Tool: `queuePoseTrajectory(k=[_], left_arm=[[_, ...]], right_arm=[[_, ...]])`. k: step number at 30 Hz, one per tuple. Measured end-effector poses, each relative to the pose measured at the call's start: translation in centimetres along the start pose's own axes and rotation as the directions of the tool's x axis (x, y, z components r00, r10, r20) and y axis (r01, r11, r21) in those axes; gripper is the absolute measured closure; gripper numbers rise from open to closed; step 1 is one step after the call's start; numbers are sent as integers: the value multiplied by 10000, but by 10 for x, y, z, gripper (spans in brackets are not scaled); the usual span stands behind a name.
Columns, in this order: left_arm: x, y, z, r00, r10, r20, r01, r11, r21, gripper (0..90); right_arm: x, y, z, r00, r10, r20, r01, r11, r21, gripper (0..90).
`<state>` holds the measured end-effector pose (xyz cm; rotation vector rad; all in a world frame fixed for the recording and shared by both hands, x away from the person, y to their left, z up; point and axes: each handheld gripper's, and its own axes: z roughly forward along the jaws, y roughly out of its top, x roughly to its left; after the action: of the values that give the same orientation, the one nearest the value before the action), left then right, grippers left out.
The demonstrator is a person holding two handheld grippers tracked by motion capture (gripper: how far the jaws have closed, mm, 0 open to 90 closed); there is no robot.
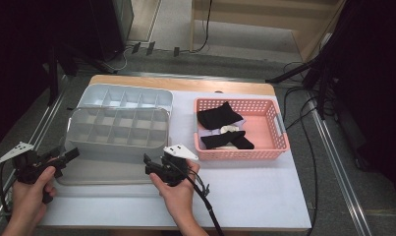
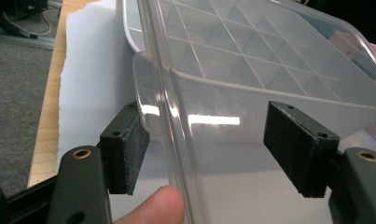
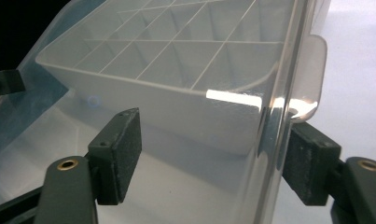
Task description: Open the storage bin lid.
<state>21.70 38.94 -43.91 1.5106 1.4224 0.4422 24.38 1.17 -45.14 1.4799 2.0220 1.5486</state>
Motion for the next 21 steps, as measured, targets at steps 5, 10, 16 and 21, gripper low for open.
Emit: queuePoseTrajectory(k=[5,10,16,21], left_arm=[[5,-3,6,9990,-329,313,321,9992,252,299],[7,-5,13,9991,-323,281,309,9984,477,298],[11,-3,13,9994,-346,65,344,9992,211,260],[14,3,10,9997,-64,-243,64,10000,8,261]], right_arm=[[-5,-4,0,9999,-27,-158,26,10000,-44,364],[-11,-6,2,9995,-11,-325,10,10000,-54,443],[-15,-5,2,9983,-248,-526,241,9996,-131,468],[-20,-1,-1,9983,-407,-418,395,9988,-283,468]])
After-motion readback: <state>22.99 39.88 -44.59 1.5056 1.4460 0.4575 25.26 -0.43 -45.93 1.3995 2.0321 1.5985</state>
